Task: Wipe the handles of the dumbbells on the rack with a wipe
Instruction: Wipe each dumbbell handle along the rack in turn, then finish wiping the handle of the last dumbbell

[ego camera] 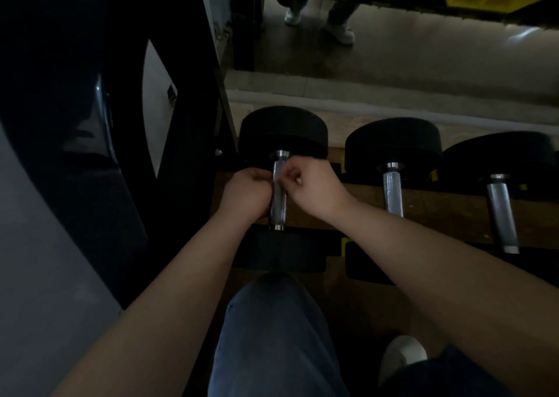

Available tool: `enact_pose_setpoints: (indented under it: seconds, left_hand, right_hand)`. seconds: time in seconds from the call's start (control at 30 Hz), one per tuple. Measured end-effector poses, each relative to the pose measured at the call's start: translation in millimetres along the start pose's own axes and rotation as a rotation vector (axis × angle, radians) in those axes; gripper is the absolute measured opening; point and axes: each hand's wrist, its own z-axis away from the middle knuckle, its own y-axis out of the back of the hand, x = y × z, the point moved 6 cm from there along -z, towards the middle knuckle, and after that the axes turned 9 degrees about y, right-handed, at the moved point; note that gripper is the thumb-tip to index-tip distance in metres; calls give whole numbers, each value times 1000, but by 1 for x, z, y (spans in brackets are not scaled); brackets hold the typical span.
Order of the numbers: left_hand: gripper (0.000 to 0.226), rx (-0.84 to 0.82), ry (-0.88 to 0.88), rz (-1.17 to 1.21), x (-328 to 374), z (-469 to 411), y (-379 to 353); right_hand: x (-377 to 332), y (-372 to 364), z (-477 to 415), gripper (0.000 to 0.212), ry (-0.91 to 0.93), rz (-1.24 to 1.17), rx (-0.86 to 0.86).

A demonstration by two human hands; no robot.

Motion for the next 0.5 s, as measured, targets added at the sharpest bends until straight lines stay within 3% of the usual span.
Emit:
enact_pose_setpoints:
  seconds: [0.1, 0.27, 0.33, 0.5]
  left_hand:
    - [23, -17, 5, 14, -1, 2, 0]
    - [35, -1, 54, 140, -6, -7, 4]
    - [35, 2, 44, 129, -5, -9, 4]
    - [32, -16, 68, 94, -6, -4, 0]
  right_hand:
    - [-3, -2, -7, 8, 60, 67, 23]
    - [-16, -22, 19, 3, 126, 93, -517]
    - [-20, -19, 13, 5, 150, 126, -476]
    - [-13, -2, -17, 13, 30, 226, -109]
